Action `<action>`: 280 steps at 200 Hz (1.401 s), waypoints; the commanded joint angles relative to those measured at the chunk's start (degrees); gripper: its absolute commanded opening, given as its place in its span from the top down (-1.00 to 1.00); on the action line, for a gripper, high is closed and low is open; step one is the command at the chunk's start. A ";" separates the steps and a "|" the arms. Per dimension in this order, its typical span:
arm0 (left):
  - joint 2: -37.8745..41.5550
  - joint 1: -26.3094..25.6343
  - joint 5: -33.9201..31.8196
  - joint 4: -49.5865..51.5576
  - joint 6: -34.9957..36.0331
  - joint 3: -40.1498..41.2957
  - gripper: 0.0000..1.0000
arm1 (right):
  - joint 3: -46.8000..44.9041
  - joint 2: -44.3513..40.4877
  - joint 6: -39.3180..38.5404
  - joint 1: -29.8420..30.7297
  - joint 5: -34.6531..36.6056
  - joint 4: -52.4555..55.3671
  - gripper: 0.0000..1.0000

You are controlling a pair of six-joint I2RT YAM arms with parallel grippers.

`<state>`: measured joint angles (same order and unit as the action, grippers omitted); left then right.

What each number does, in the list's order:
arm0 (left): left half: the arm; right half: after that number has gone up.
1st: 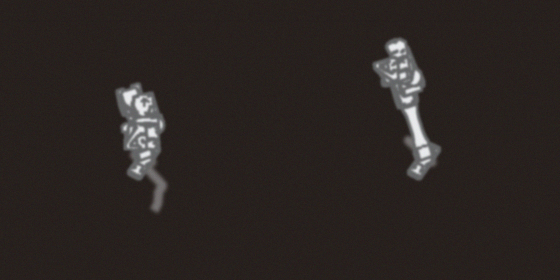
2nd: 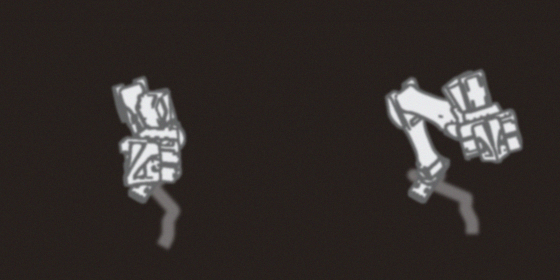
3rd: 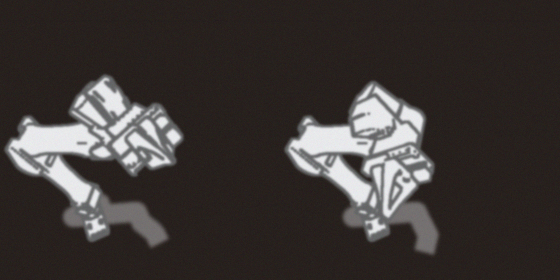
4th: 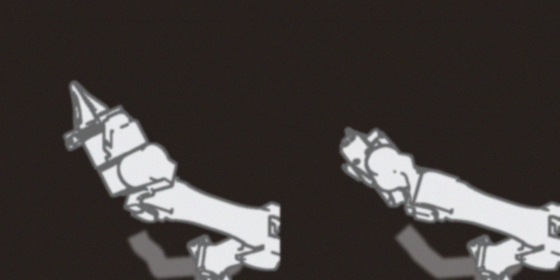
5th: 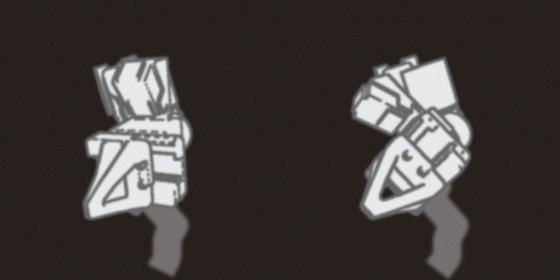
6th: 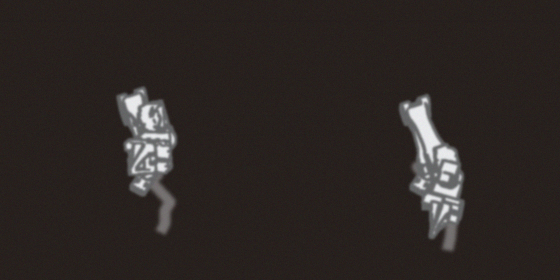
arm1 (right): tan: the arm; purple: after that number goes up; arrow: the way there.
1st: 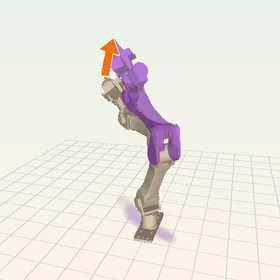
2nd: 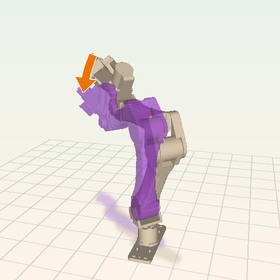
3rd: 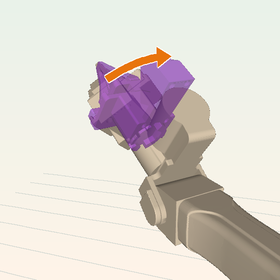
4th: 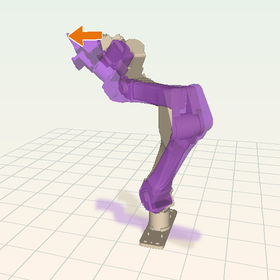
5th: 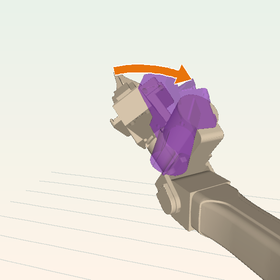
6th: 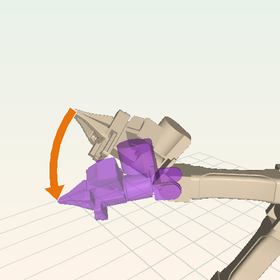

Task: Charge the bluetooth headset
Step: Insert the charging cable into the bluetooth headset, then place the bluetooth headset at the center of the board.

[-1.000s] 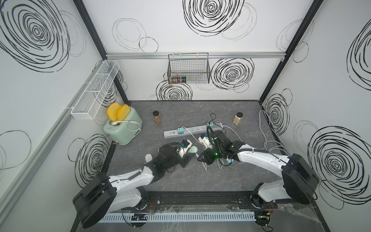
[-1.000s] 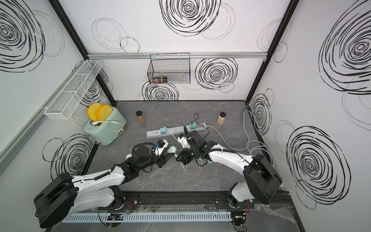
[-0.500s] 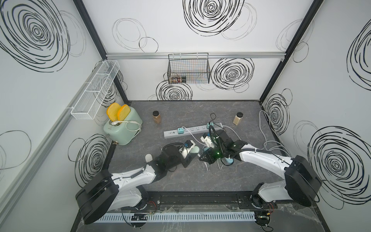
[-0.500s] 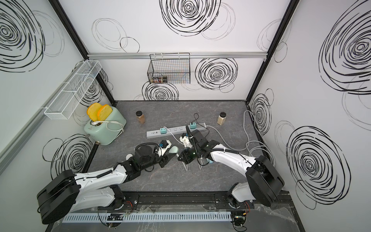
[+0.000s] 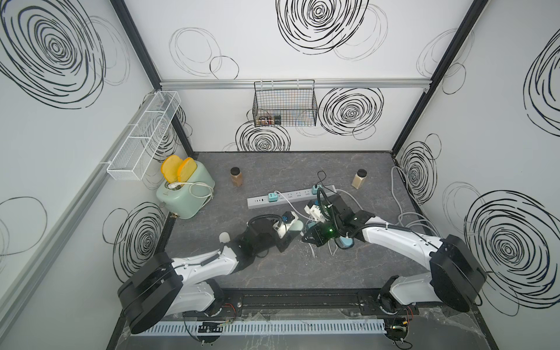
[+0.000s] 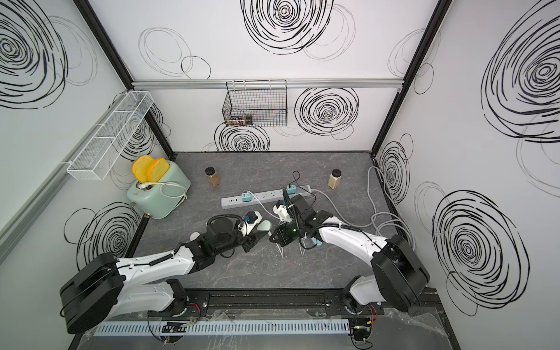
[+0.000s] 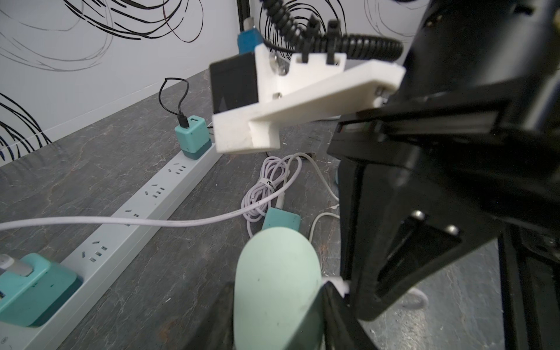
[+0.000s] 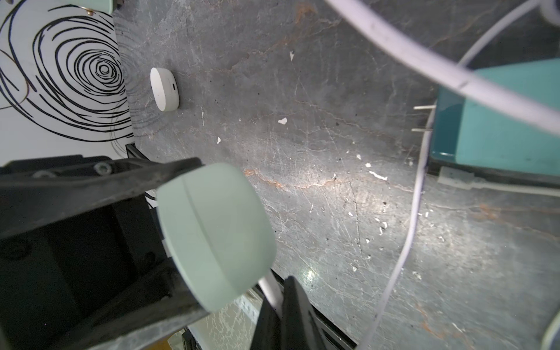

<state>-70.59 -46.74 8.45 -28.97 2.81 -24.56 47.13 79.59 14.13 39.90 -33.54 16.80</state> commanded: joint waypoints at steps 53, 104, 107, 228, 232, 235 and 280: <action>-2.01 -4.74 8.23 -0.58 -2.98 -1.88 0.55 | 6.98 1.60 -0.45 -2.25 -0.77 -12.44 0.97; 2.68 2.21 -7.56 6.54 -9.53 -2.01 0.43 | 2.52 -1.20 -3.87 -4.19 2.31 -6.87 -0.09; 3.15 2.58 -8.51 7.08 -9.70 -2.02 0.43 | 2.05 -1.65 -3.99 -4.41 2.40 -6.49 -0.13; 6.87 21.94 -18.69 18.59 -27.07 5.77 0.48 | -8.29 -16.65 4.09 -23.11 16.82 -4.25 -0.36; 6.97 22.03 -18.95 18.75 -27.07 5.75 0.47 | -8.56 -16.38 4.33 -24.11 17.32 -4.43 -0.34; 7.09 22.04 -19.10 18.65 -27.07 5.81 0.47 | -8.78 -16.11 4.49 -24.87 17.73 -4.66 -0.32; -0.20 21.72 -18.34 19.74 -26.90 2.48 0.41 | -10.22 -12.40 5.74 -31.26 20.30 -6.77 -0.17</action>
<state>-66.04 -25.02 -9.72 -8.97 -22.57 -19.16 37.50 65.56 18.11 10.66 -15.38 11.88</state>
